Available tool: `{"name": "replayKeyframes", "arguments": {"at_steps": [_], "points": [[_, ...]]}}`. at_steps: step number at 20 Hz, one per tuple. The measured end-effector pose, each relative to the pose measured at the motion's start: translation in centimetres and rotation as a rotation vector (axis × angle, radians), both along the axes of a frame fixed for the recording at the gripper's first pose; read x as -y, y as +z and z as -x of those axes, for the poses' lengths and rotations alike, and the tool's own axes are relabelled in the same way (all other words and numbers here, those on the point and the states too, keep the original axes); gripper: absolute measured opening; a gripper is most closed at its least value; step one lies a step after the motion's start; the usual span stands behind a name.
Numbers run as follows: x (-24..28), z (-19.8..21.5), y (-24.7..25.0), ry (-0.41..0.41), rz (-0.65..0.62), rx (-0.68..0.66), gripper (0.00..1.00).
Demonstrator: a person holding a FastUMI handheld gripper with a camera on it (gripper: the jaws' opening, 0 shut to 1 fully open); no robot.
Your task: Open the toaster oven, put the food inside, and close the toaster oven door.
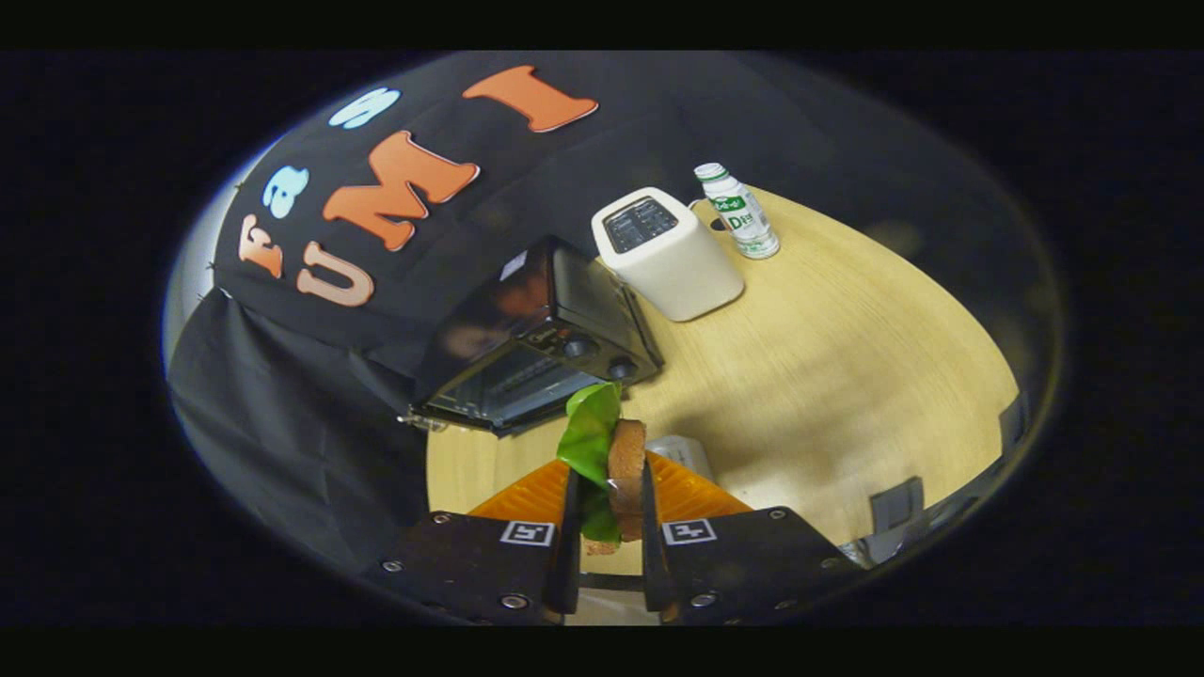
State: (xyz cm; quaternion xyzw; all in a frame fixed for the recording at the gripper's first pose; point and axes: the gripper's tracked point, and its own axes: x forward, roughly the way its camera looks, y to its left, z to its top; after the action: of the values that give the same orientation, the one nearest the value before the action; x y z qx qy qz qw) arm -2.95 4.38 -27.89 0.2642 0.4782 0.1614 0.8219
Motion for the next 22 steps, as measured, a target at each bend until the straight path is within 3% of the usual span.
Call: {"name": "replayKeyframes", "arguments": {"at_steps": [7,16,22], "points": [[-5.5,-0.6,0.3,-0.145,-0.206,0.045,0.27],[-12.3,-2.8,-3.3,-0.405,-0.42,0.069,0.27],[-17.4,-5.1,-6.9,-0.487,-0.473,0.048,0.27]]}}
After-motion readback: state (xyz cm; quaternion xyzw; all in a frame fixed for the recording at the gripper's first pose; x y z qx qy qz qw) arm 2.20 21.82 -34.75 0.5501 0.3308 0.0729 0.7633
